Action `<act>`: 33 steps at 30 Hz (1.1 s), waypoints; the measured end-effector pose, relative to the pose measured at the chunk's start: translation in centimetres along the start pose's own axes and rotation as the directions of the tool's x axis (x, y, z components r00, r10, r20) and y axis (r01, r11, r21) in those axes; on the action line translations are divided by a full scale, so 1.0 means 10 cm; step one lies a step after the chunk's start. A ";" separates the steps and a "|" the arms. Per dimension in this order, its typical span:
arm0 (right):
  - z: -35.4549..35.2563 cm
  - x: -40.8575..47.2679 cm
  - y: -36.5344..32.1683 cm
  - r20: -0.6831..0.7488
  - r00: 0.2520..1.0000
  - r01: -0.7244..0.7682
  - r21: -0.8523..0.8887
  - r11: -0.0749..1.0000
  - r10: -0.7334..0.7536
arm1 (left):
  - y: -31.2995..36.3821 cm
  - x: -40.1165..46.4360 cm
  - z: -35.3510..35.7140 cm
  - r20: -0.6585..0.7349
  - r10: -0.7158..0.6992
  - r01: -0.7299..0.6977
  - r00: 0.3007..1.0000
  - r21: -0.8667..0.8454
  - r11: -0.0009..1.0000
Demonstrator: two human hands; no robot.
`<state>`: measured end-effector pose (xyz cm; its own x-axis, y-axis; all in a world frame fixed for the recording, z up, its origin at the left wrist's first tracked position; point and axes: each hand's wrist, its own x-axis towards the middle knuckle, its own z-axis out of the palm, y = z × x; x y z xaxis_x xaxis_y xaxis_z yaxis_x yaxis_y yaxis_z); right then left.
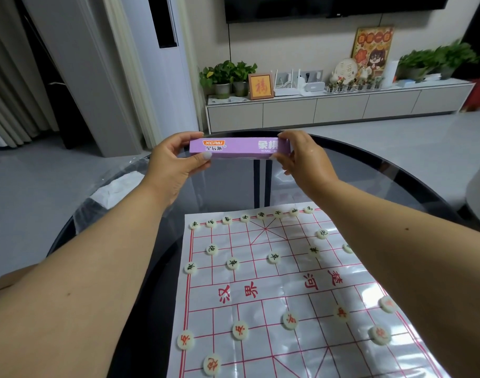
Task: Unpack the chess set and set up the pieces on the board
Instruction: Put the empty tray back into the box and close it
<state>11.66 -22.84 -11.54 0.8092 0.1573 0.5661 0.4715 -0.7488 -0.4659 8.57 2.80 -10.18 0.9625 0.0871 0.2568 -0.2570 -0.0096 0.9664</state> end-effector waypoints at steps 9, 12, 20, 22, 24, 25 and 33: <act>0.02 0.00 0.03 0.006 0.998 -0.062 0.147 0.987 0.062 | -0.02 0.00 0.00 -0.014 -0.020 0.020 1.000 0.001 1.000; 0.04 0.01 0.02 0.033 0.987 -0.162 0.291 0.943 0.160 | -0.03 0.01 0.02 -0.017 -0.014 0.014 1.000 -0.004 1.000; 0.02 0.07 0.01 0.050 0.978 -0.208 0.224 0.952 0.202 | -0.04 0.00 0.04 -0.015 0.070 -0.068 0.997 0.099 0.993; 0.02 0.07 0.02 0.038 0.981 -0.192 0.187 0.964 0.188 | -0.02 -0.01 0.05 -0.011 0.089 -0.086 0.996 0.139 0.987; 0.03 0.07 0.03 0.021 0.986 -0.167 0.175 0.970 0.166 | 0.00 -0.01 0.07 -0.009 0.104 -0.101 0.995 0.178 0.979; 0.03 0.06 0.04 0.010 0.987 -0.162 0.181 0.970 0.163 | 0.00 -0.01 0.07 -0.008 0.111 -0.107 0.994 0.202 0.973; 0.03 0.00 -0.01 0.053 0.955 -0.288 0.392 0.874 0.290 | 0.00 -0.05 0.10 -0.007 0.152 -0.142 0.988 0.312 0.939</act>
<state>11.73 -22.55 -11.67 0.9287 -0.0330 0.3694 0.3167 -0.4477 -0.8362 8.13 1.75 -10.26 0.9118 0.0915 0.4002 -0.3510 -0.3322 0.8755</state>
